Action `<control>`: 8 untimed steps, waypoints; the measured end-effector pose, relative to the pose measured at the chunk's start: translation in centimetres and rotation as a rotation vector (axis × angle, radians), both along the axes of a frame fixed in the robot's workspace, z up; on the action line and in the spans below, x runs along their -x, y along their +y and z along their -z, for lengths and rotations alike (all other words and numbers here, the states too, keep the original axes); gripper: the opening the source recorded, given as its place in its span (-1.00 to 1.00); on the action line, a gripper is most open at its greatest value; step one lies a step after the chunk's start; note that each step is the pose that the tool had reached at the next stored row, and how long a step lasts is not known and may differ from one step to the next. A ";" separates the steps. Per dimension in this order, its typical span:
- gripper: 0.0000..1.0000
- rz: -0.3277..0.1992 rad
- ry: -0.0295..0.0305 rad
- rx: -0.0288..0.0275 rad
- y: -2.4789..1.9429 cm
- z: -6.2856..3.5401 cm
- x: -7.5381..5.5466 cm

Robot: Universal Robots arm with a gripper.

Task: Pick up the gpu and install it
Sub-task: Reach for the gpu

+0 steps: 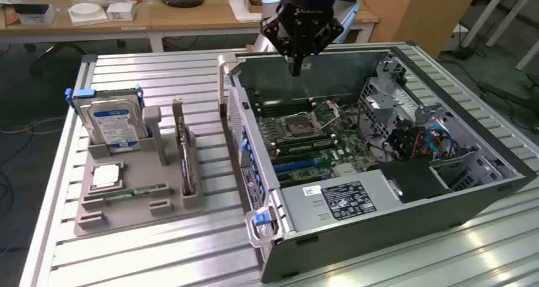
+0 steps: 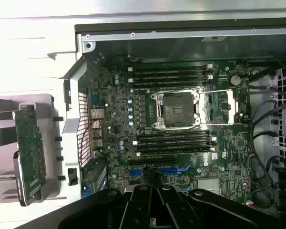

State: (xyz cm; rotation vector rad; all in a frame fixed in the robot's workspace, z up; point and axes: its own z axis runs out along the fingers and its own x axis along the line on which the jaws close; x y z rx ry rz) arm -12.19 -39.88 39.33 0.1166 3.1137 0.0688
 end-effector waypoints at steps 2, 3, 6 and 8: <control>-0.80 0.000 0.0000 0.0000 0.00 0.00 0.0; -0.80 0.000 0.0000 0.0000 0.00 0.00 0.0; -0.80 0.000 -0.0001 -0.0001 0.00 0.00 0.0; -0.80 0.000 0.0001 0.0001 0.00 -0.01 0.1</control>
